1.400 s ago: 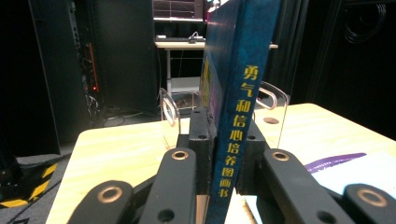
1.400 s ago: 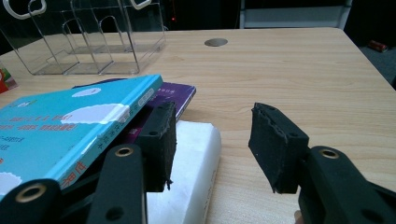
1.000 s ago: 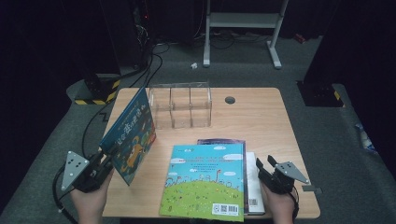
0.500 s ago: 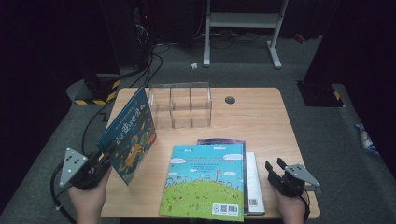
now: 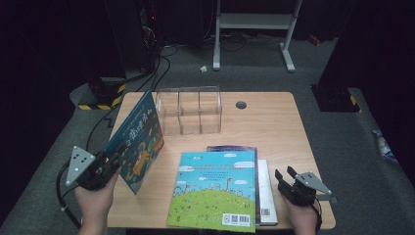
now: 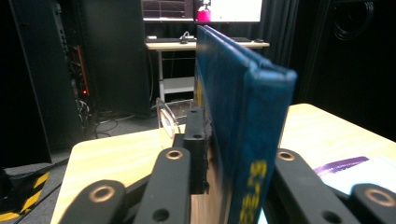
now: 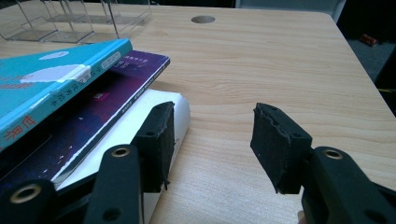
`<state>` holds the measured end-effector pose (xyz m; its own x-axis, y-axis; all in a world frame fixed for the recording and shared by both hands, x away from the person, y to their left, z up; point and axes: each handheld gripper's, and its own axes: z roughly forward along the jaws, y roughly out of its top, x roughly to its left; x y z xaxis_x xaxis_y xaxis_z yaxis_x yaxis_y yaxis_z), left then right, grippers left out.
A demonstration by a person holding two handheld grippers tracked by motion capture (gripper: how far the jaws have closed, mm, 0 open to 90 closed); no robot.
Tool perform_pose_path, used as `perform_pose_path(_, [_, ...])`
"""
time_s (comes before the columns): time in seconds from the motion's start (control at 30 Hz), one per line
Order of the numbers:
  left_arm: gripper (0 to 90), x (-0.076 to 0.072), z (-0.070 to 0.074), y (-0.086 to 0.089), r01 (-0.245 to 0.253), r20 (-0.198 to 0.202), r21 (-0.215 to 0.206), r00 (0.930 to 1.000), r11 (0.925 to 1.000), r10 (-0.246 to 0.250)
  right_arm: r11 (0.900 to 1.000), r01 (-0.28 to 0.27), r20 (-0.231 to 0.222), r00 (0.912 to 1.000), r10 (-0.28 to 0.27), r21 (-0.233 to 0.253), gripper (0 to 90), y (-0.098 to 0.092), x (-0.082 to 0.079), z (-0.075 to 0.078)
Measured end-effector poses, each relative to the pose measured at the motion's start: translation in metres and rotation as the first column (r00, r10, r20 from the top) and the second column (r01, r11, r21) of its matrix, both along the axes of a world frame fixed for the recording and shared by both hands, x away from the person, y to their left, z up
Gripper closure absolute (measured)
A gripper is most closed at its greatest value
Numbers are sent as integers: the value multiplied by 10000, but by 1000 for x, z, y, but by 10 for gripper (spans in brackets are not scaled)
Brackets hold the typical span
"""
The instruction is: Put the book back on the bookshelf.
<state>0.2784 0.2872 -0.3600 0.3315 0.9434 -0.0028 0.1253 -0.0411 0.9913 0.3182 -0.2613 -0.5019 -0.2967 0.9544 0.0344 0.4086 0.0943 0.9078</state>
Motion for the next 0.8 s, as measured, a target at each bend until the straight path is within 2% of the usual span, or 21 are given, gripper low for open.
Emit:
perform_pose_path(0.13, [808, 2, 1, -2, -184, 46, 114, 9998, 9998, 184, 10000, -21, -54, 10000, 21, -19, 489, 1, 0, -1])
perform_pose_path(0.2, [813, 4, 2, -2, -52, -21, 32, 10000, 10000, 52, 10000, -12, -59, 10000, 12, -19, 489, 1, 0, -1])
perform_pose_path(0.23, [821, 5, 4, -5, -241, -38, 280, 9997, 9993, 242, 10000, -18, -59, 10000, 18, 3, 490, 1, 0, -1])
perform_pose_path(0.5, [829, 26, 20, -11, -316, -259, 270, 9991, 9991, 323, 9999, -13, 27, 10000, 12, 150, 492, -1, -1, 1])
perform_pose_path(0.8, [831, 43, 32, -14, -29, -630, -416, 9980, 9991, 3, 9996, -68, 60, 10000, 67, 283, 494, -5, -1, 2])
